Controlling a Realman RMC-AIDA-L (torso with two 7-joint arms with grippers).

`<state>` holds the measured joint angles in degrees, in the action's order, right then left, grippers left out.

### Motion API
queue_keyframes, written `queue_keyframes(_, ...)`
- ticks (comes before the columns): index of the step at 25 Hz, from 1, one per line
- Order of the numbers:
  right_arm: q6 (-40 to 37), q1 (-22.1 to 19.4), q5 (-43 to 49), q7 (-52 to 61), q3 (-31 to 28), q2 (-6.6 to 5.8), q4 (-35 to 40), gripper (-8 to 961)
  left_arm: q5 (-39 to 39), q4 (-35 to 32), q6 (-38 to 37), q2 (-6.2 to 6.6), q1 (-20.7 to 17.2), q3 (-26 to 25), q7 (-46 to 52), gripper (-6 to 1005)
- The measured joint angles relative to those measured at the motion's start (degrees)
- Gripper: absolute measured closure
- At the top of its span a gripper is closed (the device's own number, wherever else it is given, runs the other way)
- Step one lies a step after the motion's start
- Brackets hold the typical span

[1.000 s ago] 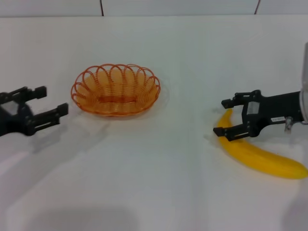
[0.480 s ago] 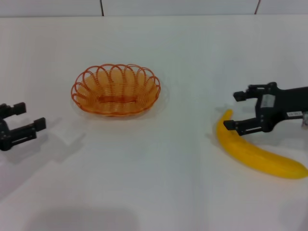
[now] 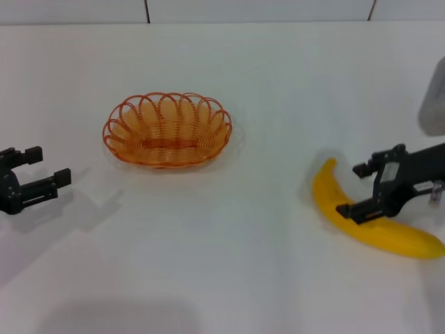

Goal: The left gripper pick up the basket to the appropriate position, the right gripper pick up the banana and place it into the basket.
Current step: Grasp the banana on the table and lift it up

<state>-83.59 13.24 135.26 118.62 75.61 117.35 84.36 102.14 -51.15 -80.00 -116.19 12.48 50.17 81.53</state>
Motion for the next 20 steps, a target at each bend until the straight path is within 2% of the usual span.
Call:
queue_keyframes(5,0.12,0.79,5.77,5.91,5.4,-0.07,0.18,107,0.02,0.01,0.97,-0.05,0.08,0.06,-0.02,226)
queue_keyframes(20,0.44,1.41,6.43,6.2,6.15,-0.1,-0.92,119,0.08,0.0,0.99,-0.09,0.27,0.23,-0.61,225)
